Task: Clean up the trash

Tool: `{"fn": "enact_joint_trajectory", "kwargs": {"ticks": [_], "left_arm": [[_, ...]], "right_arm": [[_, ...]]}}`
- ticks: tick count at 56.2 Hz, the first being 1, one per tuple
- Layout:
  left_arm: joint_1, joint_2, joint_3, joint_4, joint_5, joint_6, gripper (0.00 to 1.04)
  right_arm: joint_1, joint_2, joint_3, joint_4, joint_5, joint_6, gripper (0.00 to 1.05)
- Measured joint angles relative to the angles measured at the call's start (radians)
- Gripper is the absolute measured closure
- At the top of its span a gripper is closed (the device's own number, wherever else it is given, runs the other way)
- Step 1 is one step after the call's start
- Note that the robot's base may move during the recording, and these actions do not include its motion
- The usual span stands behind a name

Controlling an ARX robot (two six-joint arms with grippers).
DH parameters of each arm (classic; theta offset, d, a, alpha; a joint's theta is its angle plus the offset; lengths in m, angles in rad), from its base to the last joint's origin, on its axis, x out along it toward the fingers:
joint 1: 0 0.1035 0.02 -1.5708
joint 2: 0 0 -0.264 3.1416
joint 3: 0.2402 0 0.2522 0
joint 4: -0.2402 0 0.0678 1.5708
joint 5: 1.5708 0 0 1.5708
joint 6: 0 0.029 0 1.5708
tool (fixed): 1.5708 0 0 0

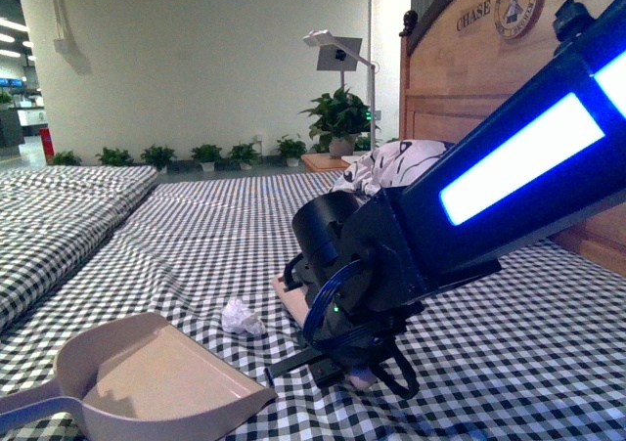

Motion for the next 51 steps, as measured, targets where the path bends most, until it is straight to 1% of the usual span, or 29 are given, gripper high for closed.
{"fn": "enact_joint_trajectory", "kwargs": {"ticks": [4, 7, 11, 16, 17, 21, 22, 26, 35, 45, 51], "left_arm": [[0.0, 0.0, 0.0, 0.0, 0.0, 0.0, 0.77], [0.0, 0.0, 0.0, 0.0, 0.0, 0.0, 0.77], [0.0, 0.0, 0.0, 0.0, -0.001, 0.0, 0.77], [0.002, 0.0, 0.0, 0.0, -0.006, 0.005, 0.77], [0.004, 0.0, 0.0, 0.0, -0.006, 0.005, 0.77], [0.003, 0.0, 0.0, 0.0, -0.006, 0.005, 0.77], [0.003, 0.0, 0.0, 0.0, -0.006, 0.005, 0.77], [0.002, 0.0, 0.0, 0.0, -0.006, 0.005, 0.77], [0.002, 0.0, 0.0, 0.0, -0.005, 0.005, 0.77], [0.002, 0.0, 0.0, 0.0, -0.005, 0.005, 0.77], [0.001, 0.0, -0.001, 0.008, -0.006, 0.0, 0.77]], "right_arm": [[0.008, 0.002, 0.001, 0.0, -0.038, 0.002, 0.85], [0.014, 0.001, -0.002, 0.002, -0.09, 0.003, 0.85], [0.022, -0.028, -0.052, 0.04, -0.263, -0.001, 0.85], [0.02, -0.074, -0.107, 0.055, -0.372, -0.005, 0.85], [0.014, -0.095, -0.125, 0.055, -0.444, -0.006, 0.85], [-0.001, -0.163, -0.18, 0.053, -0.596, -0.021, 0.85], [-0.006, -0.189, -0.192, 0.044, -0.62, -0.033, 0.85], [-0.026, -0.243, -0.206, 0.024, -0.586, -0.077, 0.85], [-0.095, -0.294, -0.258, 0.063, -0.551, -0.085, 0.85], [-0.185, -0.342, -0.366, 0.152, -0.46, -0.082, 0.85], [-0.24, -0.398, -0.447, 0.218, -0.443, -0.057, 0.85]]}}
